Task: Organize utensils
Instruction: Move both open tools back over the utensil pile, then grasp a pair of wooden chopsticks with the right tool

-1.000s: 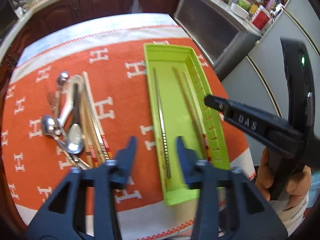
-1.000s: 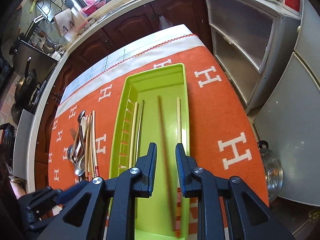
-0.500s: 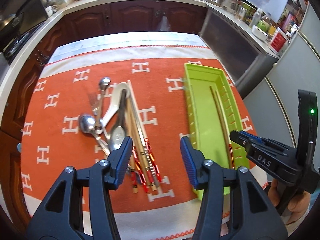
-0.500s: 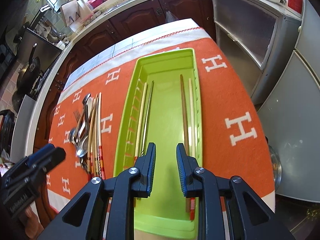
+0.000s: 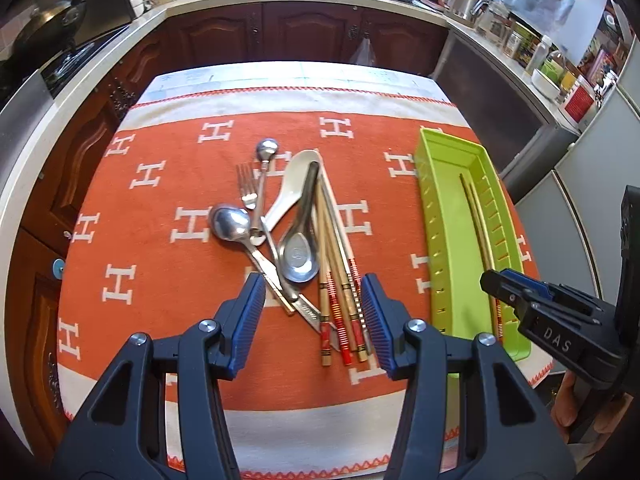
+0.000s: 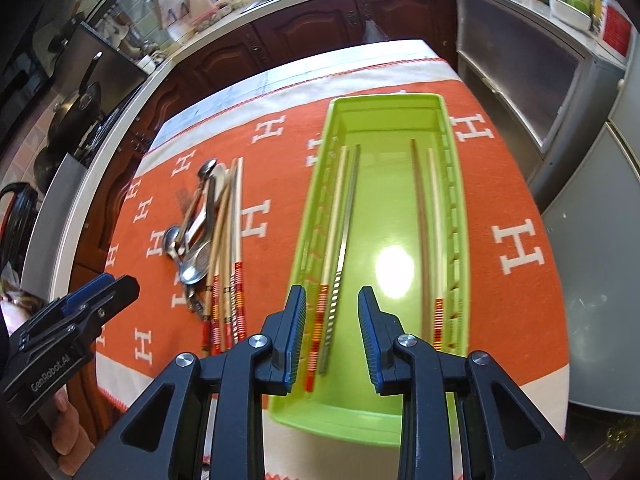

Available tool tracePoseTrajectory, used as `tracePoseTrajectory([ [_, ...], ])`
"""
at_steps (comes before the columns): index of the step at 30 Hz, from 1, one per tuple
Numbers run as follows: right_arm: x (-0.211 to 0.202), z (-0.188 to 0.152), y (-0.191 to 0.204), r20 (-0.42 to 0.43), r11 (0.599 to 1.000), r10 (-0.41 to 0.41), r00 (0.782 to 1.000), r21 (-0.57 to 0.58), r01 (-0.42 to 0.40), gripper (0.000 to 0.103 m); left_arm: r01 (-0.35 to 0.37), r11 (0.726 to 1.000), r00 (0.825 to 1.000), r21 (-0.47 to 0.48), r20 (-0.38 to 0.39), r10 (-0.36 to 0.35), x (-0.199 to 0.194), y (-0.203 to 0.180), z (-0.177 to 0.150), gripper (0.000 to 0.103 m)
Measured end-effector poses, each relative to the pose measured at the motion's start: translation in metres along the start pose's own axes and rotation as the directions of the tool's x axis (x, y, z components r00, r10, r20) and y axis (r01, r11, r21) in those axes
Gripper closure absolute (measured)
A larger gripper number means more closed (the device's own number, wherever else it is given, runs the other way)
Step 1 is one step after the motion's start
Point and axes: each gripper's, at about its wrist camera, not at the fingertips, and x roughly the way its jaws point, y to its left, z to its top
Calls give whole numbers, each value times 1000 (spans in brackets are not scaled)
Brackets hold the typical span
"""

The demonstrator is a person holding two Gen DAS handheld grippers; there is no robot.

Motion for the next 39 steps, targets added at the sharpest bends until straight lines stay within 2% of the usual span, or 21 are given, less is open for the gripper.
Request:
tracePoseTrajectory([
  [15,14,-1,50,-47,994,-11,999,-106,6,73,-28,997,1000,-65,-9,28,8,41,-6,57],
  [25,35,10,73,-84,992,-7,996,-122,-3,73,-17,994,999,-107,-46,12,30,70,-7,57],
  [31,48,22,91,-89,986,-5,996,-165,-9,73,13,990,996,-143,-86,-26,49,84,-7,57],
  [39,76,34,119,-118,974,28,993,-219,-54,73,15,986,992,-168,-118,-35,69,96,-6,57],
])
